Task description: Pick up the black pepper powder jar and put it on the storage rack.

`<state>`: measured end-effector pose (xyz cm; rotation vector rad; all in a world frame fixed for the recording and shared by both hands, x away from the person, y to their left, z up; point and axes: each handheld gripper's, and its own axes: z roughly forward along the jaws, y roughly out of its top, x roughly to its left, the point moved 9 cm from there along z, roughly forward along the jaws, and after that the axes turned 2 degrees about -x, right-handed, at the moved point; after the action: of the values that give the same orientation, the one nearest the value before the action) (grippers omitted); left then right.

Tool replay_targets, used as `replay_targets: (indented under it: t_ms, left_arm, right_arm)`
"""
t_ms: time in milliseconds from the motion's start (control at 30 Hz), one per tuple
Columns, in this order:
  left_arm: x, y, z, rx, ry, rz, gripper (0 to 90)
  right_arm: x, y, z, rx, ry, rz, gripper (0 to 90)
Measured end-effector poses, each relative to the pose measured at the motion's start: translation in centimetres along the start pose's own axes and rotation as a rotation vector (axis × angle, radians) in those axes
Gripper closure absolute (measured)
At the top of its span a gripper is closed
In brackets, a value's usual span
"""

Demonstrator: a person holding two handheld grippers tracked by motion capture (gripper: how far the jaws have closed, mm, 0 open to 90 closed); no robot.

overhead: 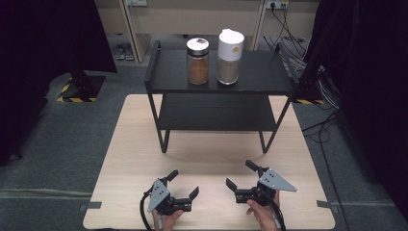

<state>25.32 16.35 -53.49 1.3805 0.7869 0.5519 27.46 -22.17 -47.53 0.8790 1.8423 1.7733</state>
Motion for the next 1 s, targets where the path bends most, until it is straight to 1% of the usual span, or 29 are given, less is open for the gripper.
replay_targets:
  t_ms: [533, 733, 1000]
  left_arm:
    - [0.1, 0.0, 0.0, 0.001, -0.001, -0.004, 1.3]
    - [0.1, 0.0, 0.0, 0.002, -0.002, -0.005, 1.3]
    - [0.1, 0.0, 0.0, 0.002, -0.004, -0.005, 1.3]
  right_arm:
    - [-0.1, -1.6, -0.2, 0.010, -0.001, 0.007, 0.4]
    - [-0.2, -1.8, -0.3, 0.014, -0.003, 0.004, 0.4]
    - [0.0, -2.1, -0.2, 0.023, 0.008, 0.001, 0.4]
